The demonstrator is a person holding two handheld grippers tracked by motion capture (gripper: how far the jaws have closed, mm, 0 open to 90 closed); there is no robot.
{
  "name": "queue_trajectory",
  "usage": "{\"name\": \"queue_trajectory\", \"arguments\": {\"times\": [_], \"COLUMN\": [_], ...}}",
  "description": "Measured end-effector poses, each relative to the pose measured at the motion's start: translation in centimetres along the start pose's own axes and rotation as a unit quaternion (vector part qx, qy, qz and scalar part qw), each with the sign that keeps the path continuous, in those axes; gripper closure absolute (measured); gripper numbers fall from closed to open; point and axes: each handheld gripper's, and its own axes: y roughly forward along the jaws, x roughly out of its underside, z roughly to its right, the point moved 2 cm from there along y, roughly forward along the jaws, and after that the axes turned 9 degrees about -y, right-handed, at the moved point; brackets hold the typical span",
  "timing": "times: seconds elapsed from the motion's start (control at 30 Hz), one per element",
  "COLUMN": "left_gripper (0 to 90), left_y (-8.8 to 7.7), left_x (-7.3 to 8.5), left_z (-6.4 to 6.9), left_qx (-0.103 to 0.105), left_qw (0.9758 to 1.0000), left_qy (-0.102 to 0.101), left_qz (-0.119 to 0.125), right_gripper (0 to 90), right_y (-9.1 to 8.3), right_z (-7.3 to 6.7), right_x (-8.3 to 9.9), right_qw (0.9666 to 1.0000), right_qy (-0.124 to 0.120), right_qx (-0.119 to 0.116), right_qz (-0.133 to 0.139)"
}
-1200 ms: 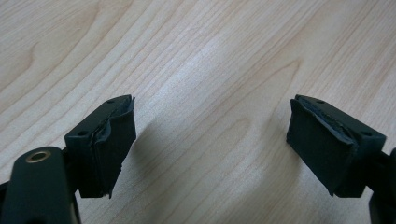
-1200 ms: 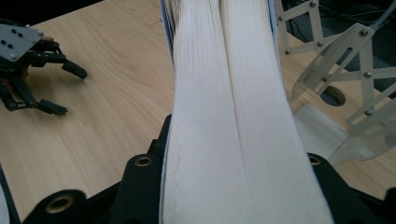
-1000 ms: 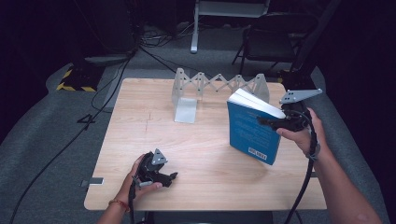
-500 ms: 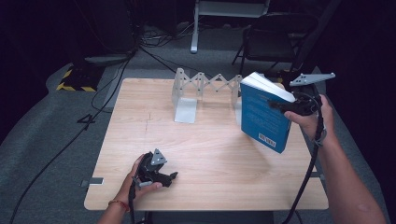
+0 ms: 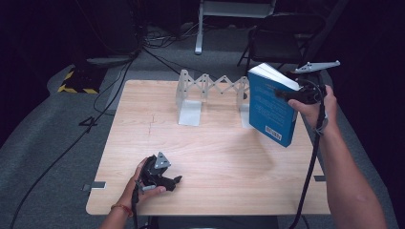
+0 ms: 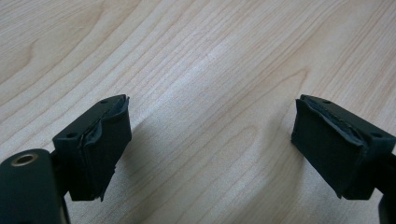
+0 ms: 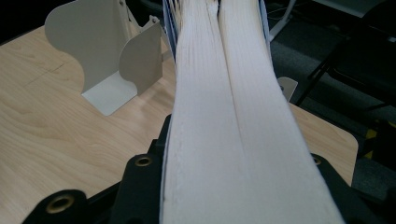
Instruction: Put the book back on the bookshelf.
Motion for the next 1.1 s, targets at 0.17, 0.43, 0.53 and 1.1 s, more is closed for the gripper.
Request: {"name": "queue_trajectory", "arguments": {"times": [0.17,0.43,0.53,1.1], "left_gripper": [12.3,12.3,12.3,12.7], "left_y": [0.0,0.0,0.0,0.0], "left_x": [0.0,0.0,0.0,0.0], "left_z": [0.0,0.0,0.0,0.0], "left_qx": [0.000,0.000,-0.001,-0.001], "left_qw": [1.0000,1.0000,1.0000,1.0000], "left_qy": [0.000,0.000,0.002,0.001], "left_qz": [0.000,0.000,0.001,0.003], "right_gripper": [60.6,60.6,60.6,60.5], "right_y": [1.1,2.9,3.5,7.9], "right_z": [0.4,1.0,1.2,2.0], "right_x": [-1.0,-2.0,-2.2,-2.4], "right_qw": [0.9999,0.9994,0.9989,0.9964], "right_qy": [0.009,0.021,0.027,0.063], "right_qx": [0.007,0.028,0.037,0.055], "right_qz": [-0.001,-0.008,-0.007,-0.010]}}
